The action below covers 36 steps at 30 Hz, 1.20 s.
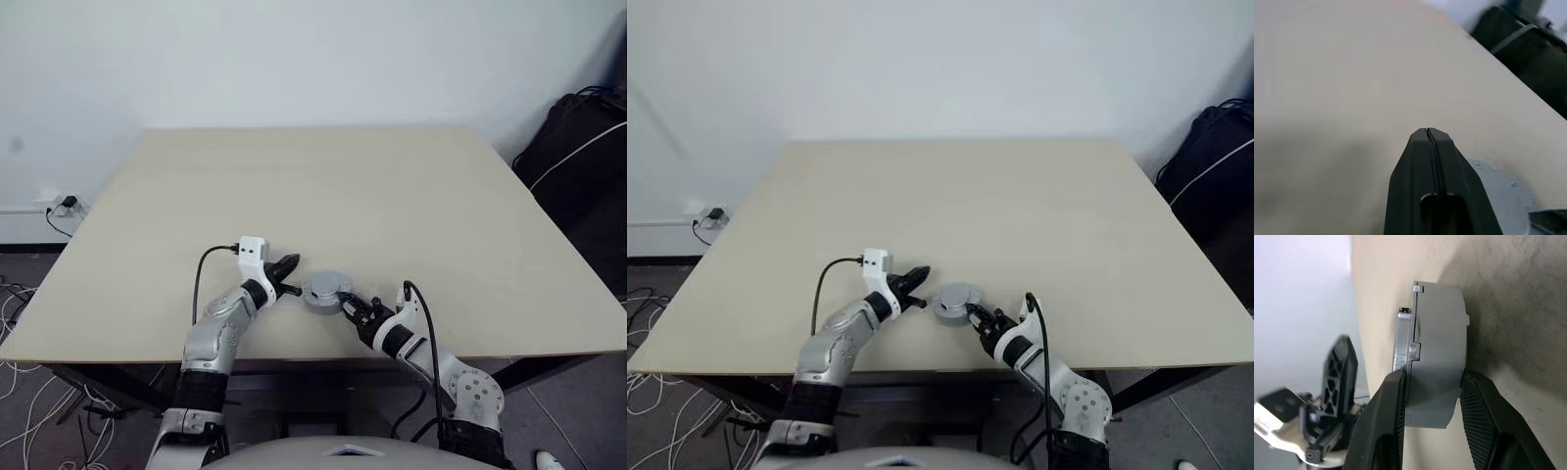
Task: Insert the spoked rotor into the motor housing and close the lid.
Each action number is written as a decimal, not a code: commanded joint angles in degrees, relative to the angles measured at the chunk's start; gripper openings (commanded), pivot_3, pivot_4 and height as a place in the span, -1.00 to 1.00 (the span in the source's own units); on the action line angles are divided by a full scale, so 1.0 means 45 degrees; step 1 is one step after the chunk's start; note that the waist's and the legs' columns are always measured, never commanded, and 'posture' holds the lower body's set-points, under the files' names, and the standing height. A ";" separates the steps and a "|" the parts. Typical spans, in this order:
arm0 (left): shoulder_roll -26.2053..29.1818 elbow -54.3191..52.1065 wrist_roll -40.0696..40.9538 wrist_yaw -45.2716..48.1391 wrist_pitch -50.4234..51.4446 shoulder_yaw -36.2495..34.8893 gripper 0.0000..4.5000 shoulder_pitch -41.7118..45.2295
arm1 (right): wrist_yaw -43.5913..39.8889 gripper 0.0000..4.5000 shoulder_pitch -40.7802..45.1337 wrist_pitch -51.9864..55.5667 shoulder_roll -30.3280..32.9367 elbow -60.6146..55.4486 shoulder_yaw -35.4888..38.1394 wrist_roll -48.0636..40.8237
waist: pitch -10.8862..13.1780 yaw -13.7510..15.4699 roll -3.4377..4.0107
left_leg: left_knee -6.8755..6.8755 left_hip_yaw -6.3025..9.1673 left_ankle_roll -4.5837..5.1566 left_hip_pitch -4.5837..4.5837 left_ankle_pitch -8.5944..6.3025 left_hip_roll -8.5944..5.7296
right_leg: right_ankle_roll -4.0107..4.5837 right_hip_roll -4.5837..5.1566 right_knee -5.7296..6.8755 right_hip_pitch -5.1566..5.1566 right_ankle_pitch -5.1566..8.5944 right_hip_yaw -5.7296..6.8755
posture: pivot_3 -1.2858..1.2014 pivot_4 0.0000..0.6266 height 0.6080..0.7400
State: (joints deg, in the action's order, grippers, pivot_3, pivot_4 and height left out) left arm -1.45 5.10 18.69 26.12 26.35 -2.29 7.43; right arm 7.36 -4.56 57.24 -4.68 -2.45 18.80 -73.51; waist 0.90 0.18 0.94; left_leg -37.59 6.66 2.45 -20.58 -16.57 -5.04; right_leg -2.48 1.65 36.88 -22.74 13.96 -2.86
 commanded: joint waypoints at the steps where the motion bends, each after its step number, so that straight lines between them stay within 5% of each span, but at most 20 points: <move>1: -0.0316 -0.1537 0.1128 -0.0408 0.0331 -0.0671 -1.00 -0.0640 | -0.0388 -0.43 -0.0010 -0.0538 -0.0761 -0.0096 -0.0015 -0.0552 | 0.0003 0.0009 0.0001 | -0.0001 0.0000 0.0001 0.0000 0.0000 -0.0001 | -0.0001 0.0001 -0.0002 -0.0003 0.0000 0.0001 | 0.03 -1.00 1.00; 6: -0.1182 -0.2100 0.4963 0.0445 0.1966 -0.2084 -1.00 -0.1906 | -0.1257 -0.43 0.0071 -0.1000 -0.0880 -0.0484 -0.0073 -0.1086 | 0.0051 -0.0017 0.0001 | -0.0016 -0.0002 0.0007 -0.0005 -0.0004 0.0002 | -0.0019 0.0000 -0.0006 -0.0013 0.0012 0.0009 | 0.03 -1.00 1.00; 11: -0.1477 -0.2679 0.6459 0.0184 0.2507 -0.1817 -1.00 -0.2946 | -0.1870 -0.43 0.0285 -0.1231 -0.0746 -0.0738 -0.0251 -0.1681 | 0.0092 -0.0129 0.0001 | -0.0016 -0.0004 0.0007 -0.0007 -0.0004 0.0003 | -0.0062 -0.0002 -0.0006 -0.0014 0.0038 0.0009 | 0.03 -1.00 1.00; 13: -0.1690 -0.2834 0.7196 0.0022 0.2742 -0.1764 -0.85 -0.3270 | -0.2023 -0.43 0.0450 -0.1291 -0.0669 -0.0829 -0.0370 -0.1818 | 0.0094 -0.0142 0.0001 | -0.0016 -0.0005 0.0007 -0.0008 -0.0004 0.0002 | -0.0038 0.0000 -0.0007 -0.0014 0.0024 0.0007 | 0.03 -1.00 1.00; 19: -0.2195 -0.2437 1.0234 -0.0592 0.4016 -0.1761 -0.01 -0.3702 | -0.2158 -0.43 0.1042 -0.1397 -0.0364 -0.0680 -0.0680 -0.1754 | 0.0103 -0.0166 0.0008 | -0.0025 -0.0007 0.0005 -0.0006 -0.0003 0.0005 | -0.0028 -0.0002 -0.0006 -0.0016 0.0019 0.0010 | 0.03 -1.00 1.00; 26: -0.2288 -0.1940 1.1405 -0.0991 0.4201 -0.1066 0.99 -0.3920 | -0.2257 -0.43 0.1211 -0.1092 -0.0111 -0.0652 -0.1016 -0.1853 | 0.0103 -0.0165 0.0008 | -0.0022 -0.0008 0.0006 -0.0007 -0.0005 0.0002 | 0.0003 -0.0004 -0.0008 -0.0018 0.0003 0.0005 | 0.03 -1.00 1.00; 36: -0.2113 -0.1686 1.2321 -0.1243 0.4172 -0.0595 0.99 -0.3932 | -0.2433 -0.43 0.0749 0.0331 0.0415 -0.1150 -0.1804 -0.2423 | 0.0103 -0.0160 0.0008 | -0.0024 -0.0014 0.0002 -0.0007 -0.0004 0.0003 | 0.0013 -0.0004 -0.0006 -0.0021 0.0007 0.0004 | 0.03 -1.00 1.00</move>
State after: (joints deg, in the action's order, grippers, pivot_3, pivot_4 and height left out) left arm -3.96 -2.43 72.78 20.59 45.53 -6.27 -9.19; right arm -1.31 -1.82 58.00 -2.59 -3.46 11.42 -80.62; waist 1.37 -0.54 0.98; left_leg -37.70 6.60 2.46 -20.62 -16.58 -5.02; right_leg -2.43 1.63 36.85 -22.83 13.99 -2.84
